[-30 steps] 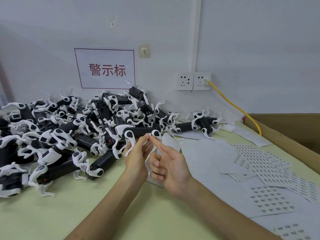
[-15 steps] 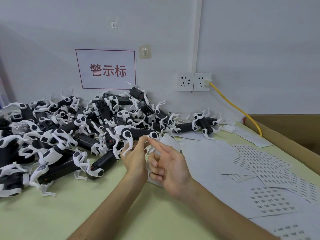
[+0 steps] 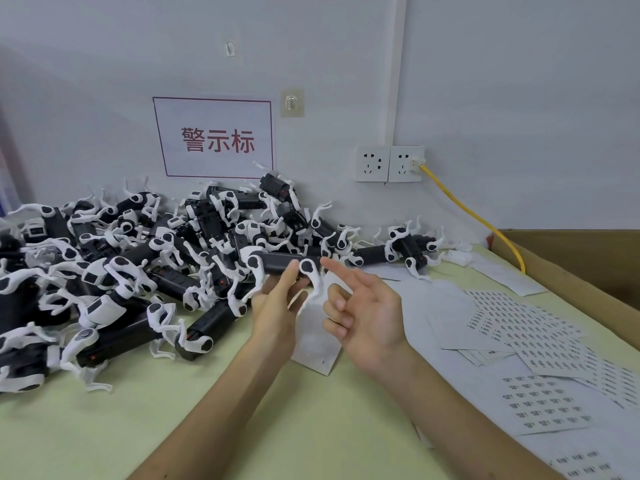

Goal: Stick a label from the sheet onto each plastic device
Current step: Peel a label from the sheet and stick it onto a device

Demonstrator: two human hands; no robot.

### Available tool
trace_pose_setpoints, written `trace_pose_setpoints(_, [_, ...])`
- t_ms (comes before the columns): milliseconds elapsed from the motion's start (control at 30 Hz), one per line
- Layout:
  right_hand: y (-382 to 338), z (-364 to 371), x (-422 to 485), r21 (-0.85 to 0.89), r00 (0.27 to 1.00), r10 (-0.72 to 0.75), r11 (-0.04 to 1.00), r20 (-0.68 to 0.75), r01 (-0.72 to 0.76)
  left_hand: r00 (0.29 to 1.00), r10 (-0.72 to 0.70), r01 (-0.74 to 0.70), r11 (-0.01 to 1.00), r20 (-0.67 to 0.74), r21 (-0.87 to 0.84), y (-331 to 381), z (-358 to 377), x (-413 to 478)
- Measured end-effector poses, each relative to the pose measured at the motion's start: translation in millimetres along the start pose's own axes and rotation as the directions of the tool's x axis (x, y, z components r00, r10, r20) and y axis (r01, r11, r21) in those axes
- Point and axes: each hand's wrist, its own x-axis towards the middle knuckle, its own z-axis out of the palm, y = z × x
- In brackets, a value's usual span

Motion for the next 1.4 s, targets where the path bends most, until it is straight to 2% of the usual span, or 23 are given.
trace_pose_setpoints(100, [-4.7, -1.0, 1.3, -0.014, 0.999, -0.023, 1.0, -0.027, 0.022, 0.998, 0.047, -0.05, 0.996, 0.031, 0.081, -1.7, 2.3, -3.7])
trace_pose_setpoints(233, [-13.7, -4.7, 4.3, -0.032, 0.988, -0.071, 0.997, -0.135, 0.068, 0.99, 0.107, -0.122, 0.976, 0.09, 0.183, -6.0, 4.9, -7.2])
trace_pose_setpoints(400, [-17.9, -11.3, 9.8, -0.195, 0.961, -0.076, 0.981, -0.266, 0.024, 0.98, 0.144, -0.176, 0.953, 0.14, 0.249, -11.2, 6.1, -8.8])
trace_pose_setpoints(533, [-10.4, -10.6, 12.1, -0.321, 0.96, -0.096, 0.947, -0.264, 0.006, 0.985, 0.107, -0.142, 0.95, 0.138, 0.277, -15.8, 9.0, -6.8])
trace_pose_setpoints(633, [-9.1, -11.7, 12.9, -0.347, 0.955, -0.128, 0.938, -0.267, 0.029, 0.973, 0.102, -0.159, 0.948, 0.208, 0.276, -13.6, 8.1, -8.8])
trace_pose_setpoints(700, [-10.1, -12.6, 13.4, -0.347, 0.953, -0.14, 0.937, -0.268, 0.04, 0.961, 0.125, -0.193, 0.942, 0.247, 0.275, -11.9, 7.7, -10.1])
trace_pose_setpoints(800, [-8.7, -13.5, 13.2, -0.388, 0.951, -0.169, 0.92, -0.26, 0.057, 0.958, 0.168, -0.233, 0.928, 0.231, 0.291, -10.9, 6.8, -11.5])
trace_pose_setpoints(967, [-8.1, -11.5, 11.1, -0.638, 0.933, -0.286, 0.765, -0.218, 0.085, 0.976, 0.143, -0.182, 0.949, 0.163, 0.259, -6.6, 5.3, -13.2])
trace_pose_setpoints(1200, [-4.7, -10.7, 12.1, -0.755, 0.984, -0.169, 0.652, -0.054, 0.071, 0.979, 0.173, -0.197, 0.942, 0.111, 0.271, -9.5, 2.6, -11.9])
trace_pose_setpoints(1300, [-2.7, -12.7, 14.2, -0.75, 0.983, -0.178, 0.655, -0.04, 0.088, 0.986, 0.15, -0.166, 0.936, 0.074, 0.311, -11.4, 2.7, -11.8])
trace_pose_setpoints(1400, [-4.9, -17.6, 17.4, -0.735, 0.98, -0.177, 0.675, -0.087, 0.057, 0.992, 0.083, -0.109, 0.937, 0.09, 0.332, -12.0, 4.0, -11.6])
